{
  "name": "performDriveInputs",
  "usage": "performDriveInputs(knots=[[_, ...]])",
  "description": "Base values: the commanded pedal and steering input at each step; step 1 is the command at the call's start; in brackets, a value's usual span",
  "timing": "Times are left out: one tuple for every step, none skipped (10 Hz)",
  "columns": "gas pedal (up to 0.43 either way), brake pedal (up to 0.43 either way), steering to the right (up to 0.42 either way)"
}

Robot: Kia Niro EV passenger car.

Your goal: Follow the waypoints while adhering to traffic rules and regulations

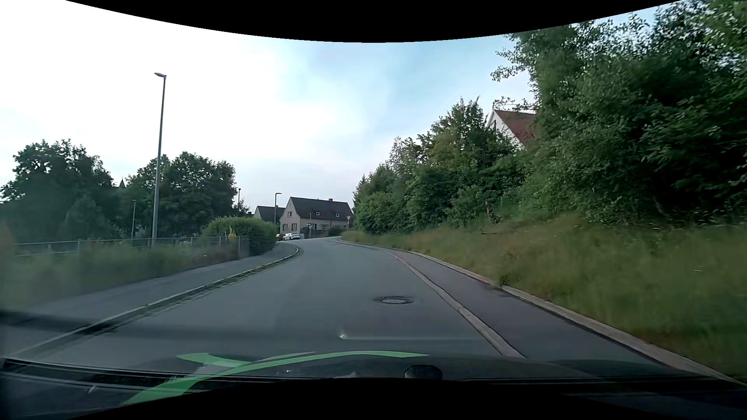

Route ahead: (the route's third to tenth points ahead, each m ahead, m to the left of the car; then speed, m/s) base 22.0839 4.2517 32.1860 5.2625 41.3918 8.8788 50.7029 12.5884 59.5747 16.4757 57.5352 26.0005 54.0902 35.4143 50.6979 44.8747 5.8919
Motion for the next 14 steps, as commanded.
performDriveInputs(knots=[[0.169,0.000,-0.025],[0.169,0.000,-0.024],[0.169,0.000,-0.026],[0.169,0.000,-0.028],[0.157,0.000,-0.030],[0.157,0.000,-0.032],[0.150,0.000,-0.033],[0.150,0.000,-0.033],[0.138,0.000,-0.033],[0.130,0.000,-0.032],[0.130,0.000,-0.029],[0.130,0.000,-0.026],[0.130,0.000,-0.025],[0.130,0.000,-0.024]])
